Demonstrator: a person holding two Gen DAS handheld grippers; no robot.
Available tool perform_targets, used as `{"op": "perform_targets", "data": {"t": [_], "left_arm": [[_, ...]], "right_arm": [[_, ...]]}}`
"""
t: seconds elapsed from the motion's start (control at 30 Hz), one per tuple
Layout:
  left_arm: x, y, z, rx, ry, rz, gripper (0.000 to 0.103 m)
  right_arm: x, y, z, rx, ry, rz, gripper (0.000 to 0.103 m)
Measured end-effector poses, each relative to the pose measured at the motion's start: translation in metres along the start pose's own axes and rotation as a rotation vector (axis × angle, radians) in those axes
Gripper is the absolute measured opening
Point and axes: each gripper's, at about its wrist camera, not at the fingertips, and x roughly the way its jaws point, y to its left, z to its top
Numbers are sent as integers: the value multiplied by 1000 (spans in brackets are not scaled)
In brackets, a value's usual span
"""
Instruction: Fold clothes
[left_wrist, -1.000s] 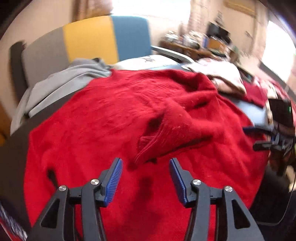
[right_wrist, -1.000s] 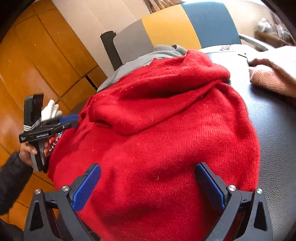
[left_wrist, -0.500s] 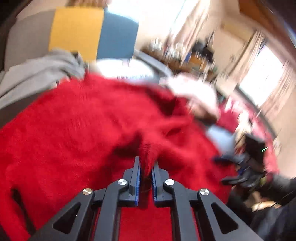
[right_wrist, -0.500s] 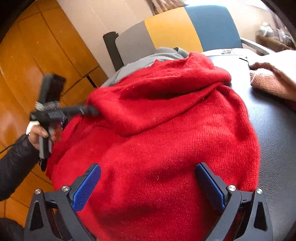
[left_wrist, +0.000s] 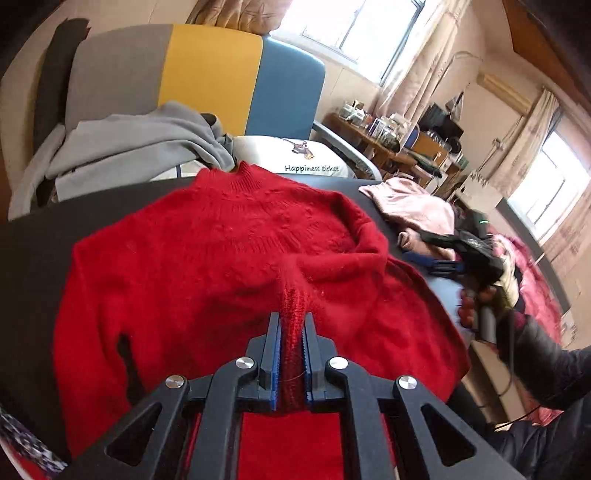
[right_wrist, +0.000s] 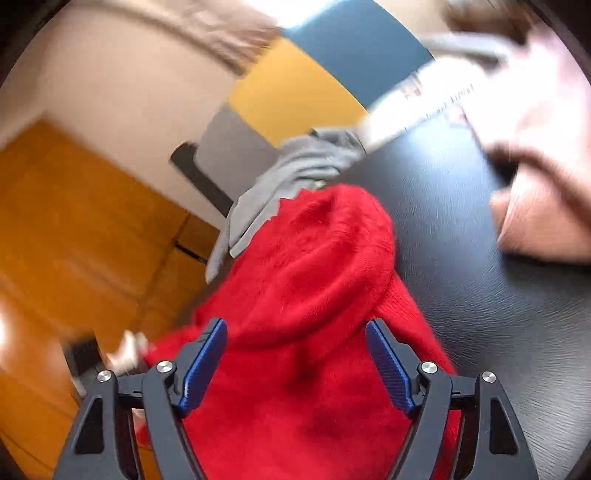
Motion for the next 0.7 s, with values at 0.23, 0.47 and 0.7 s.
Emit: {"op": "perform_targets", "data": {"t": [0.23,0.47,0.7], "left_arm": [[-34,-18,19,36,-116,-136,8],[-26,-15,37,-77,-22,-88,10],[3,30,-4,-115,117,634,24]], "right_arm": [[30,-36,24,216,-44,-18,92],[57,-37,46,214,59,49,98],[49,-20,55,249,33,305,102]]}}
